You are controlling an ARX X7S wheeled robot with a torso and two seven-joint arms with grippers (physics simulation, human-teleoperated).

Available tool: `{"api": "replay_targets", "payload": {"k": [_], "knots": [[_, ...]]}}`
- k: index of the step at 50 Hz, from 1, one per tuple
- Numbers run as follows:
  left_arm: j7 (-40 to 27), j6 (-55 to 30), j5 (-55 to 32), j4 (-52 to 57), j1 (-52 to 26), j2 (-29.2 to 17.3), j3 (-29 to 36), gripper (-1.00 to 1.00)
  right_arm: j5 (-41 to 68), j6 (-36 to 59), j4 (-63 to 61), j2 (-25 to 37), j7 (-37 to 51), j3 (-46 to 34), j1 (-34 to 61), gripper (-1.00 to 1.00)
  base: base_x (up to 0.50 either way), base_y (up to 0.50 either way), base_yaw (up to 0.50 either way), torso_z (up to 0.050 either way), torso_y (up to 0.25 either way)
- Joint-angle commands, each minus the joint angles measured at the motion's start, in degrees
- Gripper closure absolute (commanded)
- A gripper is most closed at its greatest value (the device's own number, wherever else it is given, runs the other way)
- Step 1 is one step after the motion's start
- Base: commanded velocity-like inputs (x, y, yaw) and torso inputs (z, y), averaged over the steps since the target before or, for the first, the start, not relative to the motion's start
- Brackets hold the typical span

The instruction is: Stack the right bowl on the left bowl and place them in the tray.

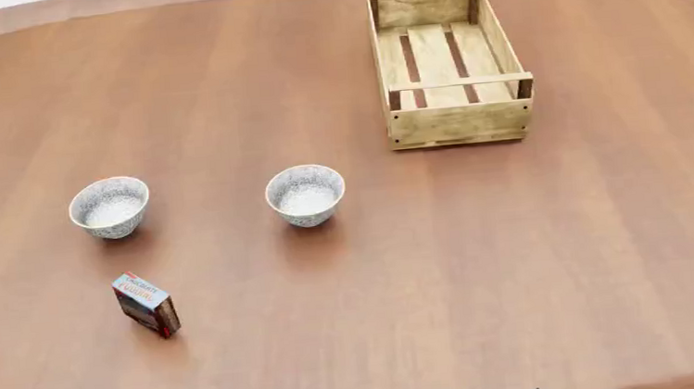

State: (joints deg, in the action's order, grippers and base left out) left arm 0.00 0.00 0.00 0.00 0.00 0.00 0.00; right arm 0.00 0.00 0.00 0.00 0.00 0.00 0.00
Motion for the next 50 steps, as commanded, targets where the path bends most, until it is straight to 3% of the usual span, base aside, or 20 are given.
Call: {"api": "replay_targets", "payload": {"k": [1,22,23,40,45,50], "knots": [[-1.05,0.18,-0.87,-0.5,-0.09,-0.91,1.06,-1.0,0.94,0.31,-0.23,0.83,1.18,-1.22,-0.06,-1.0,0.0,0.0,0.0,0.0,0.0],[-4.33,-2.02,-3.49,0.01,-0.43,-3.52,4.29,-1.0,3.9,0.71,0.21,3.47,4.29,-4.44,0.08,-1.0,0.0,0.0,0.0,0.0,0.0],[-0.92,-2.41,-0.23,0.18,-0.28,-0.53,0.83,-1.0,0.82,0.78,0.31,0.46,0.76,-0.88,-0.01,-1.0,0.0,0.0,0.0,0.0,0.0],[-4.66,-2.28,-1.51,0.23,-0.48,-3.21,4.85,-1.0,3.65,0.97,0.11,3.21,3.94,-3.97,0.19,-1.0,0.0,0.0,0.0,0.0,0.0],[-7.79,-6.71,3.1,13.06,-1.9,-4.52,5.31,-1.0,5.4,5.47,-9.53,4.08,4.6,-3.67,0.01,-1.0,0.0,0.0,0.0,0.0,0.0],[-8.26,-13.63,7.47,33.24,-4.75,-4.77,6.95,-1.0,6.43,11.66,-27.14,5.36,6.47,-2.58,0.48,-1.0,0.0,0.0,0.0,0.0,0.0]]}}
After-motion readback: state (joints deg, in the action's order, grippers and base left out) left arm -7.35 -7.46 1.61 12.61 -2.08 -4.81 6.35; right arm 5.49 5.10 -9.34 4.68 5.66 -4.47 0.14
